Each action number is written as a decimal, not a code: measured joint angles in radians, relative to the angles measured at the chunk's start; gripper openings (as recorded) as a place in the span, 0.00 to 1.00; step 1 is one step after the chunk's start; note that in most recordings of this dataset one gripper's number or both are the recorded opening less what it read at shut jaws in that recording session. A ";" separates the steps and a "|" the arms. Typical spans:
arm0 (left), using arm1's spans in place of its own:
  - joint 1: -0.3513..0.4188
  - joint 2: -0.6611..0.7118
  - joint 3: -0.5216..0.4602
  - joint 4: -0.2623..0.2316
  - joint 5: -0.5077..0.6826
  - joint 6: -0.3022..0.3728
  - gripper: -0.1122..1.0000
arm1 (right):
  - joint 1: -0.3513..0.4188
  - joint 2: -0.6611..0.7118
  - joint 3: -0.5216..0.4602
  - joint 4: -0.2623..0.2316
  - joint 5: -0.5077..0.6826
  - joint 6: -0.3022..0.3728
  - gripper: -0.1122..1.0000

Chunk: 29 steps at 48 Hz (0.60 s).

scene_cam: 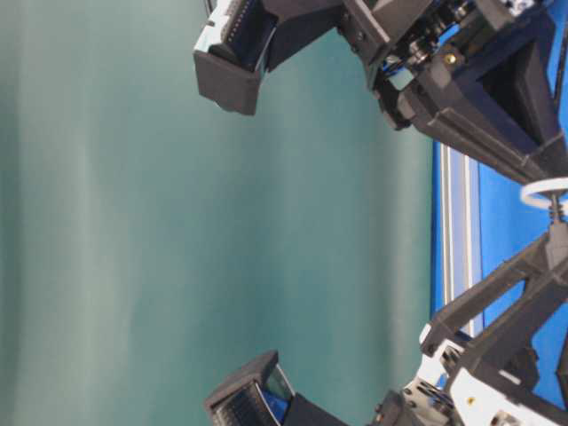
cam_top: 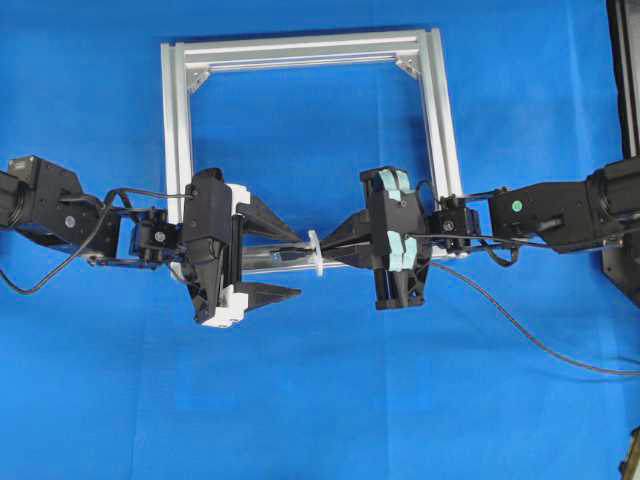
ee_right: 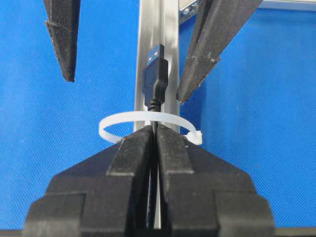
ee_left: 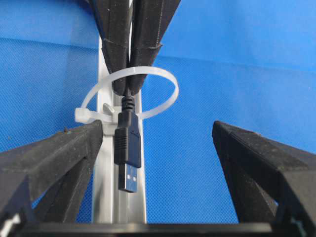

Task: Insert the wire through the string loop located in the center.
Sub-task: 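Open the left gripper and close it on the USB plug, then open the right gripper to release the cable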

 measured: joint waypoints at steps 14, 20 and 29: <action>0.000 0.000 0.000 0.000 0.000 -0.002 0.79 | 0.000 0.000 0.000 0.000 0.000 0.000 0.08; 0.000 0.000 0.000 0.000 0.003 0.000 0.51 | 0.002 0.000 0.000 0.000 0.000 0.000 0.08; 0.015 0.000 0.000 0.000 0.005 -0.002 0.17 | 0.006 0.000 0.000 -0.002 0.000 0.000 0.08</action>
